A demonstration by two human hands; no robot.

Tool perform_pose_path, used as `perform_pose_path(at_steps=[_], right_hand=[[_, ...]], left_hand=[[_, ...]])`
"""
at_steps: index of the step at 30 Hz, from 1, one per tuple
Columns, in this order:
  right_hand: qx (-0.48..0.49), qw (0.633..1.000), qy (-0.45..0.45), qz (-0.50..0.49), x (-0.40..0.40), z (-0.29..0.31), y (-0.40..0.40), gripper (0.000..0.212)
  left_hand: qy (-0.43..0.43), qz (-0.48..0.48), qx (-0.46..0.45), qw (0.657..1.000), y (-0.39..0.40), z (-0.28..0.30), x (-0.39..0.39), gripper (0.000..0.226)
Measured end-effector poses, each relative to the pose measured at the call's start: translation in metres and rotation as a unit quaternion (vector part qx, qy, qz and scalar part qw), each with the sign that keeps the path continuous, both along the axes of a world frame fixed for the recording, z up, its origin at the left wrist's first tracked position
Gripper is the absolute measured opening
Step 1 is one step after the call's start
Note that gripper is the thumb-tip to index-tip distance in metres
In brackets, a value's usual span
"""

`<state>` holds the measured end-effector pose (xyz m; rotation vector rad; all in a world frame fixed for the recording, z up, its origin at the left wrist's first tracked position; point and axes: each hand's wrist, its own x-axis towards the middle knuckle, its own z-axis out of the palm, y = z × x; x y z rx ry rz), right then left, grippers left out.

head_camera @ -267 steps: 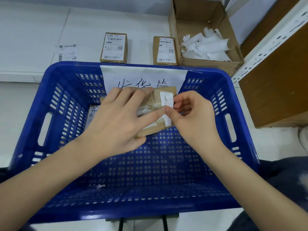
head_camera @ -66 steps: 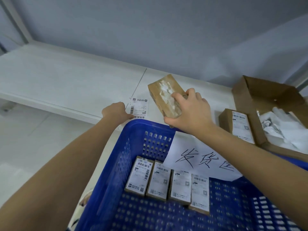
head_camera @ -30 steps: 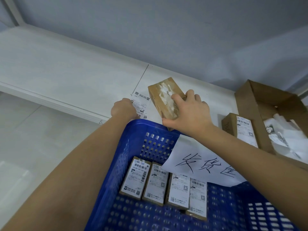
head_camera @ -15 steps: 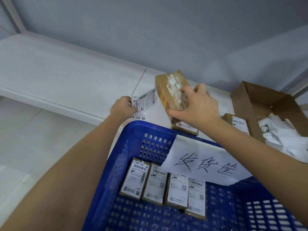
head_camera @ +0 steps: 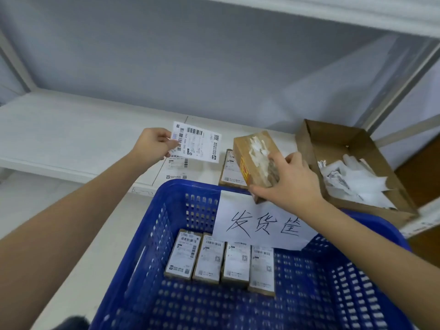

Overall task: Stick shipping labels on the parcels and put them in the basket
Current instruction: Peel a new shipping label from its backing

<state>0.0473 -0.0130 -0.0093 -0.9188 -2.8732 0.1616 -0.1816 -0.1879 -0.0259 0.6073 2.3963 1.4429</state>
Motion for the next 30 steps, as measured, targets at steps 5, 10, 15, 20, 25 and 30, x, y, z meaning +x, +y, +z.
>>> perform_pose_path(at_steps=[5, 10, 15, 20, 25, 30], right_hand=[[-0.026, 0.999, 0.033, -0.029, 0.056, 0.012, -0.005, 0.093], [-0.087, 0.992, 0.08, -0.042, 0.116, 0.022, -0.022, 0.103], [-0.144, 0.984, 0.066, -0.078, 0.164, 0.016, -0.042, 0.105], [-0.194, 0.972, 0.063, -0.113, 0.202, -0.015, -0.068, 0.101], [-0.214, 0.967, 0.083, -0.115, 0.212, -0.022, -0.079, 0.1], [-0.209, 0.965, 0.119, -0.102, 0.205, -0.026, -0.08, 0.091]], left_hand=[[-0.024, -0.023, 0.019, 0.999, -0.01, 0.043, 0.046, 0.012], [0.017, -0.042, 0.03, 0.999, -0.022, 0.072, 0.117, 0.016], [-0.053, -0.017, 0.124, 0.991, -0.032, 0.076, 0.185, 0.018], [-0.19, -0.01, 0.099, 0.977, -0.028, 0.042, 0.233, 0.014], [-0.425, 0.014, 0.11, 0.898, -0.024, 0.016, 0.263, 0.015], [-0.47, 0.001, 0.118, 0.875, -0.016, 0.008, 0.266, 0.022]])
